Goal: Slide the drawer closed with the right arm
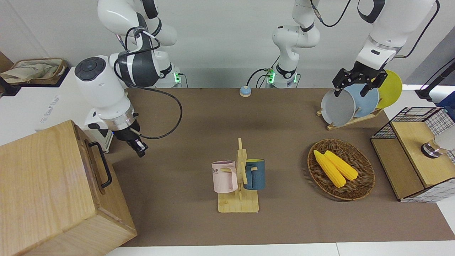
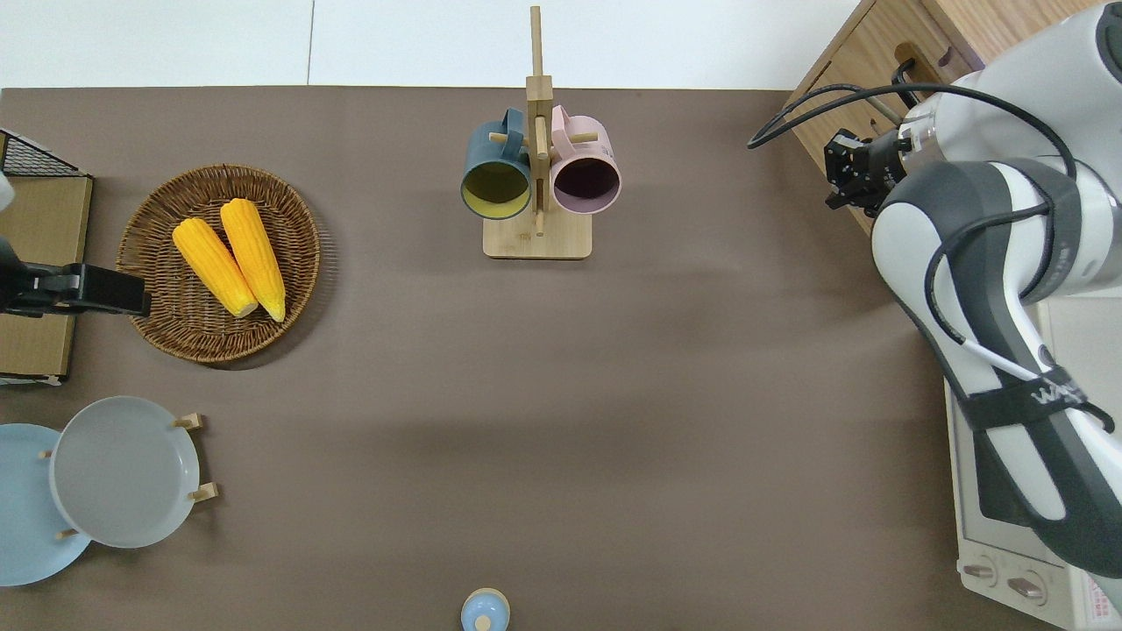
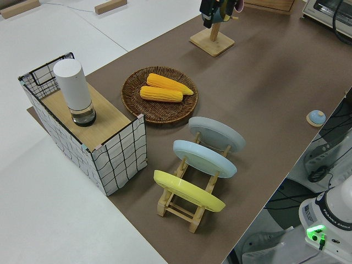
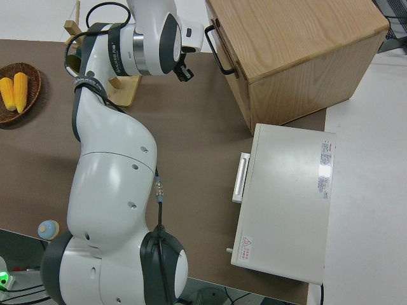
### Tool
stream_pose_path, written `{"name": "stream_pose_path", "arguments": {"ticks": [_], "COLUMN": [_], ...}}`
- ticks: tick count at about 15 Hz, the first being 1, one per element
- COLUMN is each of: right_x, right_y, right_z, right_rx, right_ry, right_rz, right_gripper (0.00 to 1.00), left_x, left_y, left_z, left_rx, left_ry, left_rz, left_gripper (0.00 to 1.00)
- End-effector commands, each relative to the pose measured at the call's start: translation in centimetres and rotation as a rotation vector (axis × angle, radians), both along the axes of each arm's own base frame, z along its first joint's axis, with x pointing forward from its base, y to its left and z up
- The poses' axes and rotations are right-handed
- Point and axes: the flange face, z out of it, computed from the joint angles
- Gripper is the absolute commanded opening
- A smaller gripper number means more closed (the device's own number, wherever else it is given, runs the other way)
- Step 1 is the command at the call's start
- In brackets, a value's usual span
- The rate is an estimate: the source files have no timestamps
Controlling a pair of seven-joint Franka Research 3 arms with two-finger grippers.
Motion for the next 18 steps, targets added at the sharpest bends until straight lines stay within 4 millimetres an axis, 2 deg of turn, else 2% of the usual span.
{"name": "stream_pose_path", "arguments": {"ticks": [1,3,6,12,15,17,18], "right_x": [-2.5,-4.2,-6.0,-8.6,-9.0,-9.2,-9.2], "right_y": [1.9,2.0,0.9,-3.6,-3.6,-2.5,-2.3], "right_z": [3.7,5.4,8.2,10.2,10.7,11.2,11.4], "right_rx": [-0.014,-0.039,-0.056,-0.092,-0.116,-0.12,-0.123], "right_ry": [0.023,0.049,0.059,0.081,0.077,0.067,0.063], "right_rz": [0.084,0.184,0.326,0.545,0.601,0.623,0.623], "right_gripper": [0.0,0.0,0.0,0.0,0.0,0.0,0.039], "left_x": [0.4,0.4,0.4,0.4,0.4,0.4,0.4], "left_y": [0.0,0.0,0.0,0.0,0.0,0.0,0.0], "left_z": [0.2,0.2,0.2,0.2,0.2,0.2,0.2], "left_rx": [0.016,0.016,0.016,0.016,0.016,0.016,0.016], "left_ry": [-0.008,-0.008,-0.008,-0.008,-0.008,-0.008,-0.008], "left_rz": [-0.008,-0.008,-0.008,-0.008,-0.008,-0.008,-0.008], "left_gripper": [1.0,1.0,1.0,1.0,1.0,1.0,1.0]}}
